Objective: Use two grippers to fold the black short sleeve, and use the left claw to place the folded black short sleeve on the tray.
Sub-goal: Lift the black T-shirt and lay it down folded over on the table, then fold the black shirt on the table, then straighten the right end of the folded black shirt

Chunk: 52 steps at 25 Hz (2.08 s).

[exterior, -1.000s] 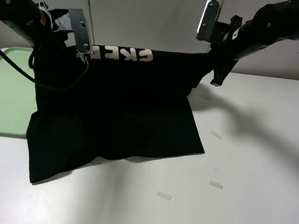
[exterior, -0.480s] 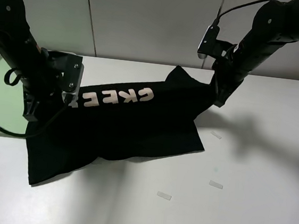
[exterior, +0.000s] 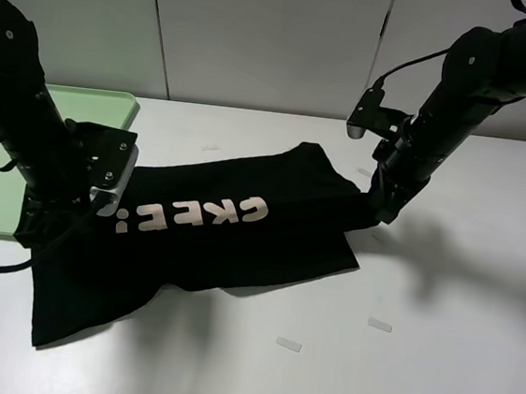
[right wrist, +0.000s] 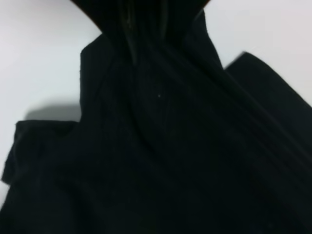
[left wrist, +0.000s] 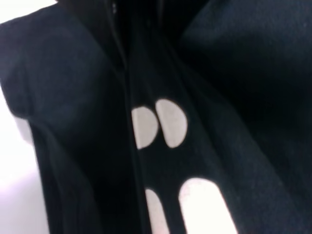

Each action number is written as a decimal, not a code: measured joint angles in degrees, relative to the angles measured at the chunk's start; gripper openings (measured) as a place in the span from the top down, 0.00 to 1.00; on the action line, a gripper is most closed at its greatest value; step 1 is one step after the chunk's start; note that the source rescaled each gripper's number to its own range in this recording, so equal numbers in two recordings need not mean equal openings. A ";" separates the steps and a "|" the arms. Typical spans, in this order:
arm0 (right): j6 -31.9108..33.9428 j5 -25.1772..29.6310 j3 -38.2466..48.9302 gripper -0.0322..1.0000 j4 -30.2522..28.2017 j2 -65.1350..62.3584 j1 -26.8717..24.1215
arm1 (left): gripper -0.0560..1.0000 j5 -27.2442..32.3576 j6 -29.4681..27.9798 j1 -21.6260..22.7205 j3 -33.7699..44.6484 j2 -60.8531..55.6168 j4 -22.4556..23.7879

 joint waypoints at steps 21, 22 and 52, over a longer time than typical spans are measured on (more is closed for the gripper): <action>0.34 3.99 0.06 0.00 -2.26 -0.95 -2.04 | 0.09 2.68 -6.09 1.26 1.07 -0.13 2.09; 0.40 3.99 0.06 0.00 -1.83 -1.78 -2.04 | 0.09 2.54 -6.09 1.26 1.07 -0.32 2.09; 0.40 6.25 -0.17 0.00 12.69 -53.38 -2.04 | 0.00 -4.03 -27.99 1.26 1.11 -66.18 -11.30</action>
